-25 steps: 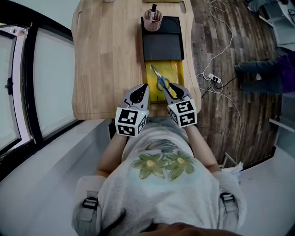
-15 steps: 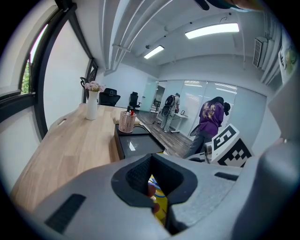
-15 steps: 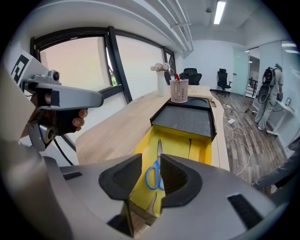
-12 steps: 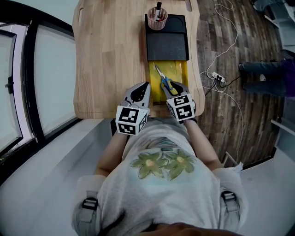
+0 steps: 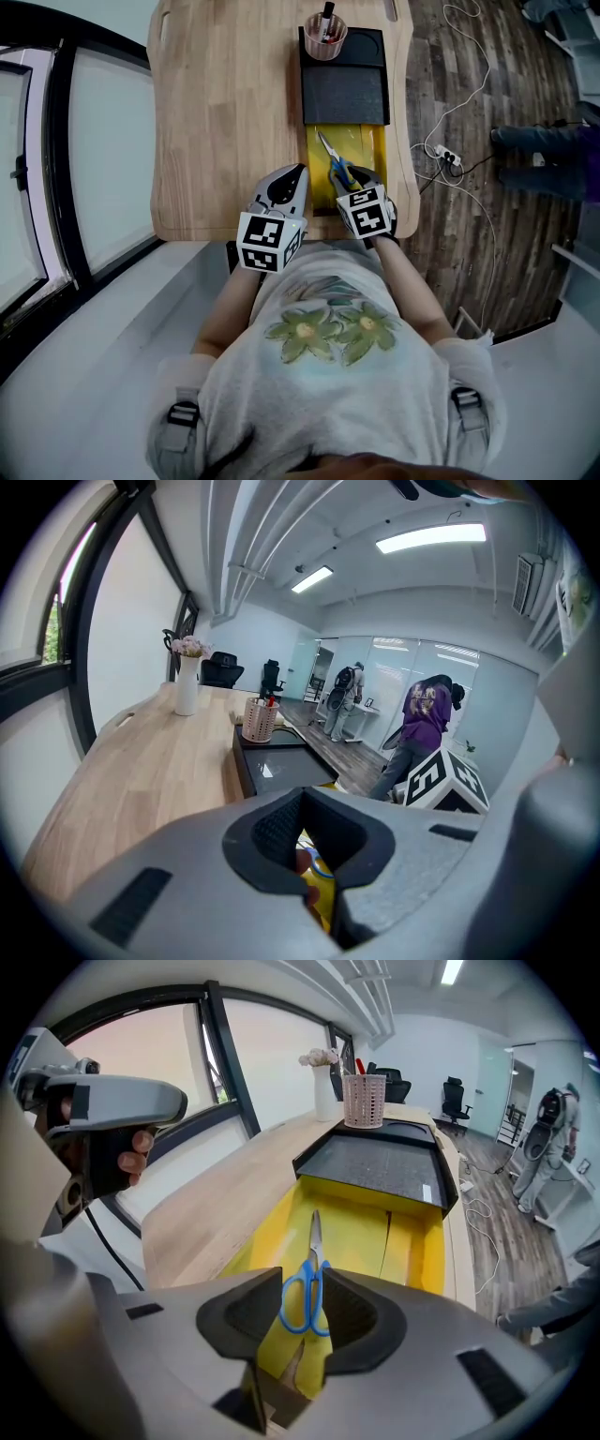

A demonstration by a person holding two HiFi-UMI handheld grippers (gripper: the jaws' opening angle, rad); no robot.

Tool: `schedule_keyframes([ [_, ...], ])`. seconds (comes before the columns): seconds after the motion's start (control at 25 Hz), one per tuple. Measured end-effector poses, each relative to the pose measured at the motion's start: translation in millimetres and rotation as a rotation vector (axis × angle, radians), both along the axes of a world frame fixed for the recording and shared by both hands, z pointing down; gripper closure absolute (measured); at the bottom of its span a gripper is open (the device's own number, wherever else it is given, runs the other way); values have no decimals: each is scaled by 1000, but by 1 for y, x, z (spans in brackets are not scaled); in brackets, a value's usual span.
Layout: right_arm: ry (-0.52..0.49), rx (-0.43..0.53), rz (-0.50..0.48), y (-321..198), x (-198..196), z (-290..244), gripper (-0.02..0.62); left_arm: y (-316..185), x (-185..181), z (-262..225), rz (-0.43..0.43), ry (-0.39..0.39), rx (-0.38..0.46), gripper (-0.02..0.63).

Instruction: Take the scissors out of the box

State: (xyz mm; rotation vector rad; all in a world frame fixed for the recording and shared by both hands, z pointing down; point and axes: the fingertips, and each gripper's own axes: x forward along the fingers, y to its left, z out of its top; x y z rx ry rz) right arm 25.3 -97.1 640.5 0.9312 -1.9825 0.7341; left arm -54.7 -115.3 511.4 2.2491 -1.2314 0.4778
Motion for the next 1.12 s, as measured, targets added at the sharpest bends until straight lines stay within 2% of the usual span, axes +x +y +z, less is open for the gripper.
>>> schedule_keyframes([
  [1.12,86,-125,2,-4,3,49,468,-15,1,23,-10,-15,-53,609],
])
